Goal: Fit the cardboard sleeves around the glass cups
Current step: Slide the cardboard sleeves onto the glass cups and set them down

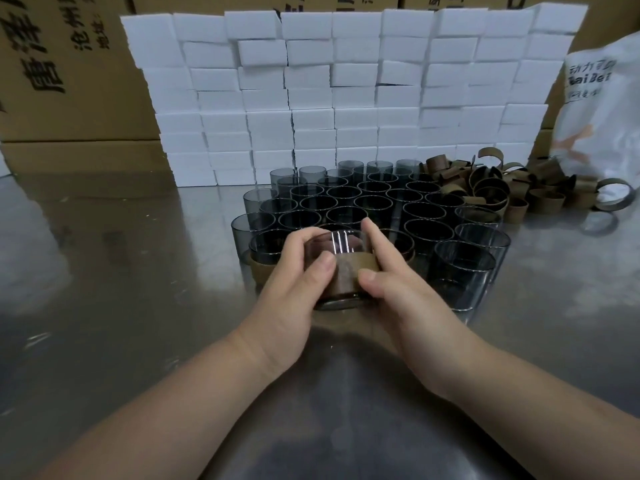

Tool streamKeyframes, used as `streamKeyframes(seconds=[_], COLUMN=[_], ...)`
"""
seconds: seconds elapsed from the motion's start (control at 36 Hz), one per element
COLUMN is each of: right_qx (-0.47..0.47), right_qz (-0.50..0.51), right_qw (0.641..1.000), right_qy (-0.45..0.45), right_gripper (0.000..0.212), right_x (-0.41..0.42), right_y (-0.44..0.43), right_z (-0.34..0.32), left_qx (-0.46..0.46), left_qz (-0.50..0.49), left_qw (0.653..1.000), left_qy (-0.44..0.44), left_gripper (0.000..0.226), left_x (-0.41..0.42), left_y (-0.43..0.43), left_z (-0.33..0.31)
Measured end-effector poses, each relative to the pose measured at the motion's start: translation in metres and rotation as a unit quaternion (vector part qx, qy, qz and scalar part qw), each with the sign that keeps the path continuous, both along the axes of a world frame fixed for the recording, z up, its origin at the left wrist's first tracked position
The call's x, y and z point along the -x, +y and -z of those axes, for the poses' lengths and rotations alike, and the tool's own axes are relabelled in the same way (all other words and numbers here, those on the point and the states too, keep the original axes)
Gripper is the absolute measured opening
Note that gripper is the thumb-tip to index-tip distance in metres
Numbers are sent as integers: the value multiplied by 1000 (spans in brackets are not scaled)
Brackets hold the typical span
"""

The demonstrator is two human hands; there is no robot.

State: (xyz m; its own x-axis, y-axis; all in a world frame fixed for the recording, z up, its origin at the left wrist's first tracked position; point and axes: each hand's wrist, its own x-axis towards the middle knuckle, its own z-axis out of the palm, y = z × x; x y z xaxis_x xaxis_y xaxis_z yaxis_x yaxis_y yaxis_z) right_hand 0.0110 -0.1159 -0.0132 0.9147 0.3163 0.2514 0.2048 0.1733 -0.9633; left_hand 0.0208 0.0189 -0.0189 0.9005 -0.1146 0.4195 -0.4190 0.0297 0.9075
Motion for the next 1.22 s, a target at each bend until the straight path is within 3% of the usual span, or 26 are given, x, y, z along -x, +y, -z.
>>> streamKeyframes(seconds=[0.11,0.28,0.42,0.64,1.0,1.14,1.22], right_qx=[85,89,116,93,83,81,77], right_qz=[-7,-10,2,10,16,14,19], right_qw=[995,991,986,989,988,988,987], right_qy=[-60,-103,-123,-117,-130,-134,-140], right_gripper=[67,61,50,43,39,48,39], right_x=[5,6,5,5,3,4,4], right_y=[1,-1,-2,1,0,1,0], right_z=[0,0,0,-1,1,0,0], left_qx=[-47,-47,-63,-93,-98,-101,-92], left_qz=[-11,18,-17,-26,-49,-59,-52], left_qw=[998,996,994,990,989,988,990], left_qy=[-43,-76,-91,-99,-99,-98,-94], left_gripper=[46,52,70,34,34,35,36], left_x=[1,2,3,2,0,-1,-1], left_y=[2,2,1,2,2,2,2], left_z=[-1,-1,-3,-4,-4,-4,-5])
